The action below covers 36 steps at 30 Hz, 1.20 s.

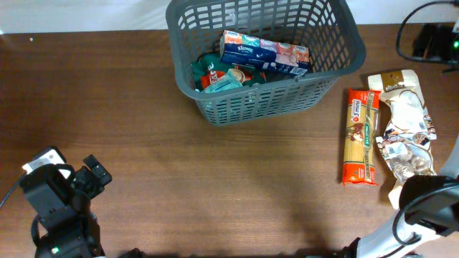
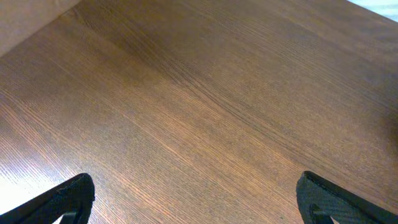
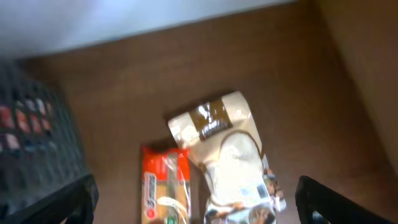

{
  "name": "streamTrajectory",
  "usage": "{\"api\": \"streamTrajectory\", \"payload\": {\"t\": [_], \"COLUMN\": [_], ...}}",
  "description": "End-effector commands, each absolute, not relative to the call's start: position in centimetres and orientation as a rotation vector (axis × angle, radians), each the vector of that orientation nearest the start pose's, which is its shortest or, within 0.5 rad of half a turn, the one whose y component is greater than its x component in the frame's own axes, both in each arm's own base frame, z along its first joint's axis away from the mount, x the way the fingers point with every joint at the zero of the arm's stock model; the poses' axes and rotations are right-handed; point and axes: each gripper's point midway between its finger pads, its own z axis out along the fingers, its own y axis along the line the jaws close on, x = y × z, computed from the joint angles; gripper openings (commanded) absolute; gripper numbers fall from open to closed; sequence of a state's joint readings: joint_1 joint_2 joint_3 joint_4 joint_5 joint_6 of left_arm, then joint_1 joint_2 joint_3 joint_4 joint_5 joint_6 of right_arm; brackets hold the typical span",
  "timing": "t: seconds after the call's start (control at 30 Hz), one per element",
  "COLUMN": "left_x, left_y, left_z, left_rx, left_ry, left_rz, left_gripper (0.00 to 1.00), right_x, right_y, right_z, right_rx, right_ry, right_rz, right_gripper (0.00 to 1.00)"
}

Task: Pack container

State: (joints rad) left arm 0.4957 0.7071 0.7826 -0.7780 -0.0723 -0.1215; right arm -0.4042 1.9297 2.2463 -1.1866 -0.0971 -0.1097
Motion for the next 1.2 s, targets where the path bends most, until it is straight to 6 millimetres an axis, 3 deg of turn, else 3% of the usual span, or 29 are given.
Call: {"api": "streamTrajectory", "payload": {"t": [0.0, 0.27, 0.37, 0.47, 0.5, 0.57, 0.7, 1.0, 1.17], "left_x": [21.0, 21.0, 21.0, 21.0, 21.1, 21.2, 21.4, 21.4, 21.4], "left_y": [12.8, 12.8, 12.8, 12.8, 12.8, 12.6, 12.4, 12.4, 12.4], "left_z": [20.3, 20.3, 20.3, 20.3, 20.3, 20.3, 20.3, 20.4, 20.4], "left_rx": [-0.742, -0.742, -0.742, -0.742, -0.740, -0.733, -0.722, -0.723, -0.723], "left_ry": [2.168, 2.168, 2.168, 2.167, 2.168, 2.169, 2.168, 2.168, 2.168], "left_rz": [0.283, 0.283, 0.283, 0.282, 0.279, 0.265, 0.244, 0.245, 0.245], "left_gripper": [0.99, 0.99, 0.99, 0.99, 0.99, 0.99, 0.99, 0.99, 0.99], "right_x": [47.1, 49.0, 49.0, 48.6, 48.4, 46.3, 44.6, 42.2, 40.6], "right_y": [-16.6, -16.4, -16.4, -16.3, -16.2, -16.5, -16.6, -16.3, -14.8], "right_z": [30.3, 32.8, 32.7, 30.7, 29.5, 24.4, 21.1, 20.1, 19.8], "right_rx": [0.343, 0.312, 0.326, 0.343, 0.357, 0.352, 0.395, 0.446, 0.461], "right_ry": [2.398, 2.314, 2.318, 2.388, 2.430, 2.645, 2.787, 2.908, 2.985], "right_rz": [0.015, 0.060, 0.067, 0.088, 0.102, 0.063, 0.063, -0.027, -0.024], "right_gripper": [0.99, 0.99, 0.99, 0.99, 0.99, 0.99, 0.99, 0.99, 0.99]}}
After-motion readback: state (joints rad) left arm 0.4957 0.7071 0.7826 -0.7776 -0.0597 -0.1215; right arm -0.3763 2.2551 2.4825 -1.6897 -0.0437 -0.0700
